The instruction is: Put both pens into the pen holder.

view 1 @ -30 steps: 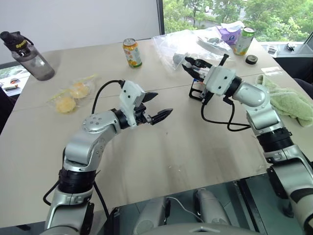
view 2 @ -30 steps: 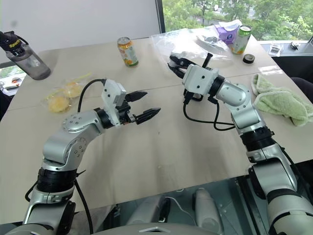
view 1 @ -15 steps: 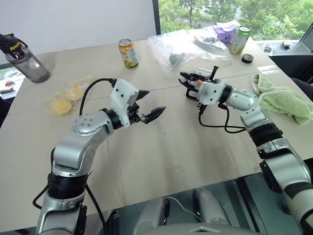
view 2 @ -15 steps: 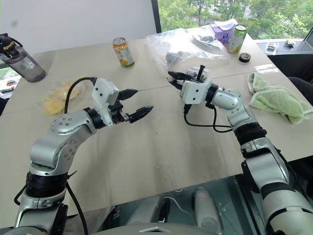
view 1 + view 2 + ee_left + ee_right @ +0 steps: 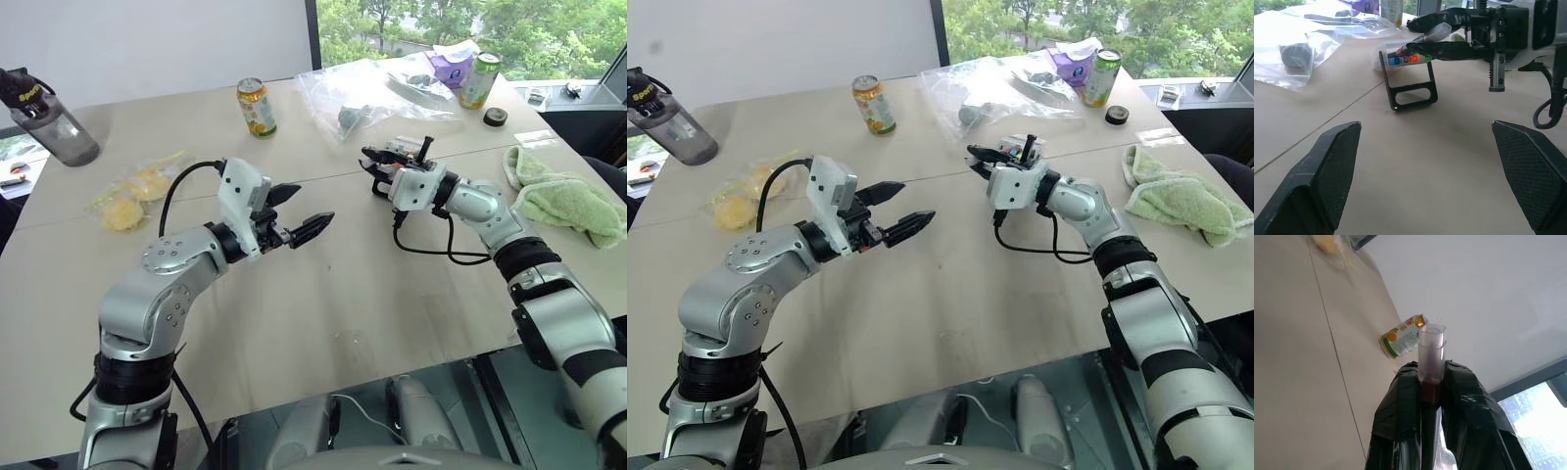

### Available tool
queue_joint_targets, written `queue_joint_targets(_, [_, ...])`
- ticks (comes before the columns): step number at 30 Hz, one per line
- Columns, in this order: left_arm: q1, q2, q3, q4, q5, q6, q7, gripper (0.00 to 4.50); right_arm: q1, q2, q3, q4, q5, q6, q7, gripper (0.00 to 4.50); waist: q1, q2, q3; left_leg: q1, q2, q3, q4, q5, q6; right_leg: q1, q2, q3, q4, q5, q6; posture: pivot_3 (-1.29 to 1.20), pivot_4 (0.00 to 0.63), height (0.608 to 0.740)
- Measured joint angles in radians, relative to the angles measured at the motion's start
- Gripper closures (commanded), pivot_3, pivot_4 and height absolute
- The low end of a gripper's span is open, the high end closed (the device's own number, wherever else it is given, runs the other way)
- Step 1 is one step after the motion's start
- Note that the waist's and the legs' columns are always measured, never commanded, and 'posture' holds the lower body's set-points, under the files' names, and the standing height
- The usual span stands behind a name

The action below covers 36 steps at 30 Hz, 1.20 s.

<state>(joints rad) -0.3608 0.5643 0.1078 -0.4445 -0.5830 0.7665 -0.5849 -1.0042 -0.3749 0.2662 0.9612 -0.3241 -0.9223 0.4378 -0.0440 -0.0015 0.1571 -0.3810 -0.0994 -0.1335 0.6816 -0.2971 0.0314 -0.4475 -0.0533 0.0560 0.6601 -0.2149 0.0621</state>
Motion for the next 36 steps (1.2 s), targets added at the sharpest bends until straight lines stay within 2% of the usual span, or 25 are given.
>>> queue_joint_targets(8, [0.0,0.001,0.0,-0.006,-0.003,0.005,0.002,0.0,-0.035,0.022,-0.008,0.082,0.007,0.011,-0.027,0.03,0.0,0.0,0.0,0.0,0.0,0.0,0.0,0.0,0.0,0.0,0.0,0.0,0.0,0.0,0.0,0.0,0.15,0.739])
queue_joint_targets(18, [0.002,0.001,-0.001,-0.006,-0.002,0.005,0.004,0.0,-0.041,0.022,-0.041,0.102,0.027,0.011,-0.054,0.03,-0.001,0.0,0.0,0.0,0.0,0.0,0.0,0.0,0.0,0.0,0.0,0.0,0.0,0.0,0.0,0.0,0.15,0.739])
queue_joint_targets(23, [0.002,0.001,-0.003,-0.006,0.001,0.004,0.002,0.0,0.006,0.019,-0.067,0.013,0.115,0.02,0.015,0.03,0.0,0.0,0.0,0.0,0.0,0.0,0.0,0.0,0.0,0.0,0.0,0.0,0.0,0.0,0.0,0.0,0.15,0.739])
queue_joint_targets(27, [0.012,0.0,-0.001,-0.006,0.004,-0.008,0.0,0.0,0.215,0.001,-0.079,-0.251,0.318,0.166,0.211,0.03,0.003,0.0,0.0,-0.001,0.0,-0.001,0.0,0.0,0.0,0.001,-0.001,-0.001,0.0,0.0,0.0,0.0,0.15,0.739])
queue_joint_targets(29, [0.055,-0.008,0.003,-0.011,0.006,-0.052,-0.011,0.0,0.399,-0.059,-0.079,-0.505,0.447,0.349,0.301,0.03,0.008,0.0,0.0,-0.002,0.0,-0.002,0.0,0.0,0.0,0.0,-0.001,-0.002,-0.001,0.0,0.0,0.0,0.15,0.739])
queue_joint_targets(32, [0.152,-0.013,-0.003,-0.014,0.015,-0.093,-0.029,0.0,0.592,-0.155,-0.096,-0.752,0.575,0.599,0.359,0.03,0.006,0.001,0.0,-0.001,0.0,0.0,0.0,0.0,0.0,0.0,-0.001,0.0,-0.001,0.0,0.0,0.0,0.15,0.739])
queue_joint_targets(36, [0.254,-0.003,-0.019,-0.024,0.06,-0.16,-0.048,0.0,0.777,-0.255,-0.159,-1.008,0.715,0.842,0.39,0.03,0.01,0.002,-0.001,0.003,0.001,0.0,-0.001,0.0,0.0,0.003,-0.001,0.0,0.001,0.0,0.0,0.0,0.15,0.739])
